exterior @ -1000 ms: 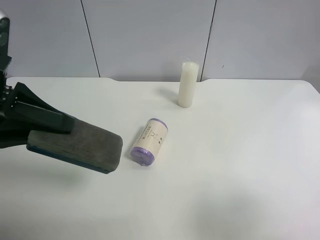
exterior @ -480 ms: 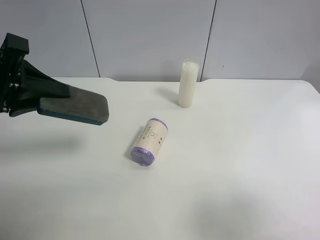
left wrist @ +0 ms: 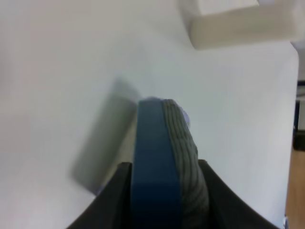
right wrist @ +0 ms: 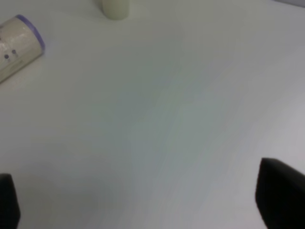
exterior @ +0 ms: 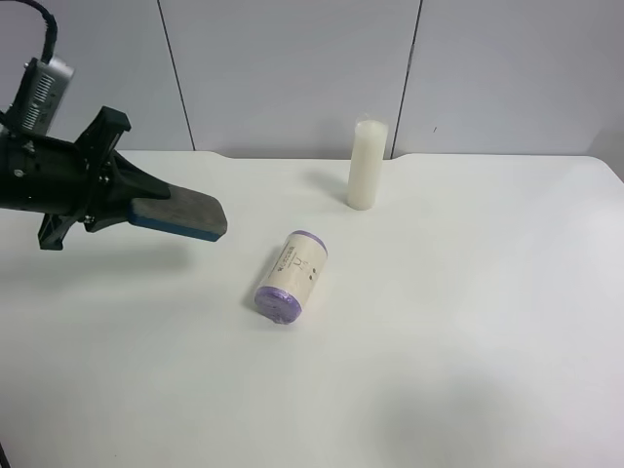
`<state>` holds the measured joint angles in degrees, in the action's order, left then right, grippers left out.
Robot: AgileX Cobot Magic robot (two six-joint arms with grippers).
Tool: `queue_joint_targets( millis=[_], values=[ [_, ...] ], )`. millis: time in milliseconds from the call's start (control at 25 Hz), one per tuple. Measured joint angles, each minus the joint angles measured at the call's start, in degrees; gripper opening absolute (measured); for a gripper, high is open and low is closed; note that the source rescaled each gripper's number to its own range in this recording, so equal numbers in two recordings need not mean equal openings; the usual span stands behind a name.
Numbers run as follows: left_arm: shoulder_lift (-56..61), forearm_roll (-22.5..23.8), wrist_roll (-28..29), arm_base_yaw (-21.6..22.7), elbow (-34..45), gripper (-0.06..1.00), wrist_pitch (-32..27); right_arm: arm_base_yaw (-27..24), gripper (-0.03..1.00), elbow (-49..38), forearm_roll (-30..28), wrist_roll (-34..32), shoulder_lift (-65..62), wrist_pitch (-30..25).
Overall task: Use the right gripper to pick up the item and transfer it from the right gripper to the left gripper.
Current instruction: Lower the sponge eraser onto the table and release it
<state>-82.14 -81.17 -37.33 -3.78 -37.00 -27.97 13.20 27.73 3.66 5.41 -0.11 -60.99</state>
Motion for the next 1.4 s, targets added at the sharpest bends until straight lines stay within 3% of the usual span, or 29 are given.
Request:
queue_joint_targets(
  millis=[240, 360, 680, 960, 1040, 1160, 1200, 1280, 1400],
  values=[
    [-7.15, -12.3, -9.85, 3.72, 0.0, 0.03, 2.73, 0.0, 0.99, 0.0, 0.0, 0.0, 0.0, 0.0],
    [-9.22, -15.72, -13.02, 6.81, 0.0, 0.03, 3.17, 0.0, 0.99, 0.0, 0.0, 0.0, 0.0, 0.0],
    [-12.83, -16.94, -19.69, 9.09, 0.0, 0.03, 6.52, 0.0, 0.99, 0.0, 0.0, 0.0, 0.0, 0.0],
    [-12.91, -16.98, -20.36, 9.09, 0.0, 0.04, 6.67, 0.0, 0.99, 0.0, 0.0, 0.0, 0.0, 0.0],
    [-12.91, -16.98, -20.35, 9.09, 0.0, 0.17, 7.11, 0.0, 0.99, 0.0, 0.0, 0.0, 0.0, 0.0],
    [-12.91, -16.98, -20.3, 9.09, 0.0, 0.73, 10.19, 0.0, 0.99, 0.0, 0.0, 0.0, 0.0, 0.0],
    [-12.91, -17.03, -20.3, 9.09, 0.0, 0.84, 11.6, 0.0, 0.99, 0.0, 0.0, 0.0, 0.0, 0.0],
    [-12.91, -17.08, -20.3, 9.09, 0.0, 0.95, 13.21, 0.0, 0.99, 0.0, 0.0, 0.0, 0.0, 0.0],
    [-12.91, -17.12, -20.3, 9.09, 0.0, 0.99, 13.5, 0.0, 0.99, 0.0, 0.0, 0.0, 0.0, 0.0]
  ],
)
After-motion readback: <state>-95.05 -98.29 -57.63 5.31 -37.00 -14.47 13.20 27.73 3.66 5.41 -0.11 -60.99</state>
